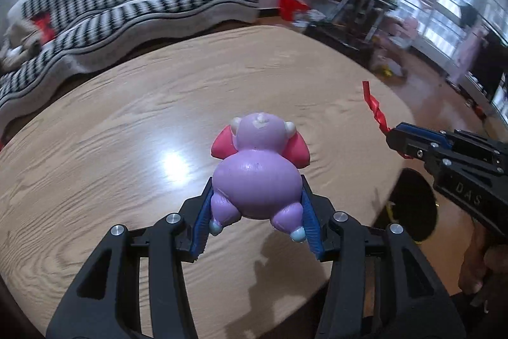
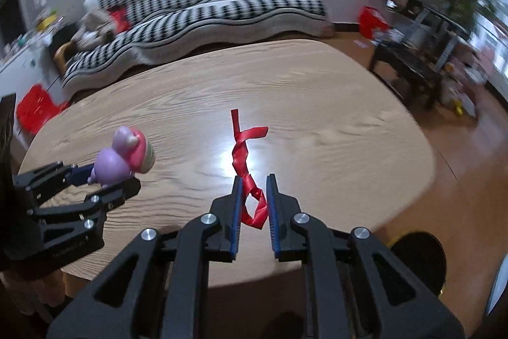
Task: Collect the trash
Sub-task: 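Carry the toy and red ribbon over the black bin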
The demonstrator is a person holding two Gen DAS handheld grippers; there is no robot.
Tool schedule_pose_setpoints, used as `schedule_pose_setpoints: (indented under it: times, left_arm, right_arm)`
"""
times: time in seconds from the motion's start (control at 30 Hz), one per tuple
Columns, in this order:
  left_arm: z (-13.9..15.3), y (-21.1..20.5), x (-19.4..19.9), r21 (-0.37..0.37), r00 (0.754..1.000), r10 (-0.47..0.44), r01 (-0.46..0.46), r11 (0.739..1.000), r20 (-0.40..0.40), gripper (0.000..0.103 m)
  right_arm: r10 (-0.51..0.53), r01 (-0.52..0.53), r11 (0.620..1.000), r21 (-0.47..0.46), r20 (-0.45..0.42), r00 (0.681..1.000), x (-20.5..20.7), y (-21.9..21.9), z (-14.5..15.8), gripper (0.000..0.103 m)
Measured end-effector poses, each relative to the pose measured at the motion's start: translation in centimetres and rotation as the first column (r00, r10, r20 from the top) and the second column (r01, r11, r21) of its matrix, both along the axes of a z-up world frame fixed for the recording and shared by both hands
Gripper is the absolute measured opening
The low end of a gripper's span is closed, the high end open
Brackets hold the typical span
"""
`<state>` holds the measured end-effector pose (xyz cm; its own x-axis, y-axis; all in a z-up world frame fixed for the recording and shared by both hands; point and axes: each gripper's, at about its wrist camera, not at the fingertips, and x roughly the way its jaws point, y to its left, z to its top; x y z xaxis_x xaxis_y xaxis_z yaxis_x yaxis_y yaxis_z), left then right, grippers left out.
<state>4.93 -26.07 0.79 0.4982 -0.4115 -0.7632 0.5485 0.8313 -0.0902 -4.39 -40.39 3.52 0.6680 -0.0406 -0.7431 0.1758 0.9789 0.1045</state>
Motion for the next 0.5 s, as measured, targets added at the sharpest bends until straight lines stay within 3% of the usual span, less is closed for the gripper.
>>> schedule_pose_setpoints:
  times: [0.27, 0.5]
  left_arm:
    - [-0.8, -10.4, -4.4, -0.05, 0.977, -0.211, 0.21, 0.976, -0.009, 0.048]
    - [-2.7, -18.5, -8.4, -0.084, 0.923, -0.382, 0.378, 0.922, -0.042, 0.048]
  right_arm:
    - [-0.24, 0.24, 0.97, 0.04, -0.016, 0.971, -7.1, -10.2, -0.9, 0.015]
    - [-0.434, 0.441, 0.89, 0.114, -0.079, 0.897, -14.3, -18.3, -3.2, 0.015]
